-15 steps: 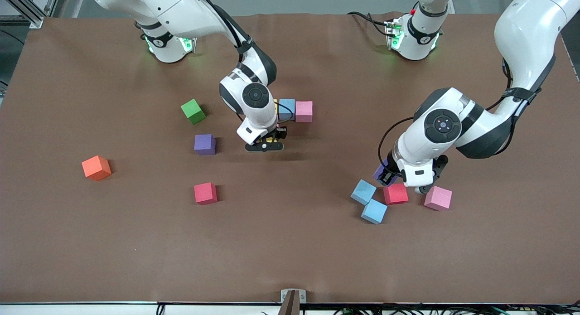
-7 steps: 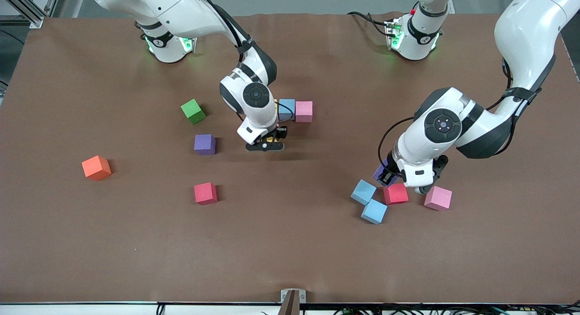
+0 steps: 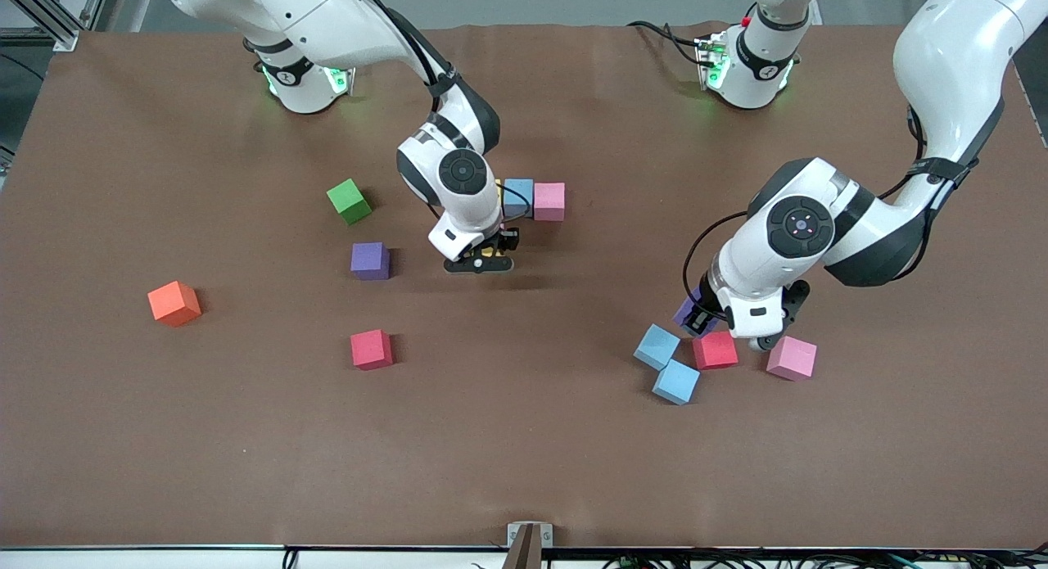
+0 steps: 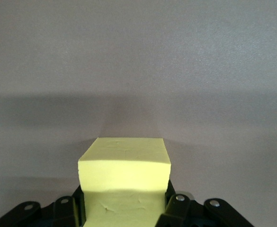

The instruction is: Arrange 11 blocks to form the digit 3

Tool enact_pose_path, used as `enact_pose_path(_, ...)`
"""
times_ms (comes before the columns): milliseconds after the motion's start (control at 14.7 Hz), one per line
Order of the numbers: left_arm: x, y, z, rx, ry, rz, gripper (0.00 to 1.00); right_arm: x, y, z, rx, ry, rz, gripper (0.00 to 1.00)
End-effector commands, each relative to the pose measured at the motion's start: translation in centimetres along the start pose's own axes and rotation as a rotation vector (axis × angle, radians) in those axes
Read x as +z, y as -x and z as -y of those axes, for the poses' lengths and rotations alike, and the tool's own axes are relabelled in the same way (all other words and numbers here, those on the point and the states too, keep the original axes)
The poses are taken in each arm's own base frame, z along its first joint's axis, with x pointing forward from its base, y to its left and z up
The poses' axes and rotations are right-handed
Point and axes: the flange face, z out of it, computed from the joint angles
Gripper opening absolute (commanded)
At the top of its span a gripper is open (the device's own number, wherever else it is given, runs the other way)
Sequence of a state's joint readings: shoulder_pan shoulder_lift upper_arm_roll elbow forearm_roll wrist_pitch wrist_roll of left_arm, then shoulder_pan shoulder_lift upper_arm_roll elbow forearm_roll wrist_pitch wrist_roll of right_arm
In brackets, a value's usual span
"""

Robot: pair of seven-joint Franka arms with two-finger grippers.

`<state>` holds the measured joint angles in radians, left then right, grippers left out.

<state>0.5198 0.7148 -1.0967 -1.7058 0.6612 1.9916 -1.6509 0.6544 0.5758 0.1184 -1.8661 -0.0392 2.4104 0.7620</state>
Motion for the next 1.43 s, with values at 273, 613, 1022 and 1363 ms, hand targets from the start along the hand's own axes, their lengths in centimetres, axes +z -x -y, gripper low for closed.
enact_pose_path(273, -0.7, 0.5, -0.2, -0.012, -0.012, 0.009, 0.54, -1.0, 0.5, -0.3, -0.008, 0.001, -0.02, 0.01)
enact_pose_path(613, -0.7, 0.5, -0.2, -0.015, -0.011, 0.01, 0.54, -1.2, 0.4, -0.2, -0.009, -0.007, -0.029, 0.01)
enact_pose_path(1022, -1.1, 3.3, -1.5, -0.278, -0.003, 0.033, 0.59, -1.0, 0.5, -0.2, -0.009, -0.005, -0.025, 0.01)
enact_pose_path(1363, 0.5, 8.7, -3.3, -0.517, -0.022, 0.034, 0.59, -0.9, 0.6, -0.2, -0.012, -0.001, -0.022, 0.01)
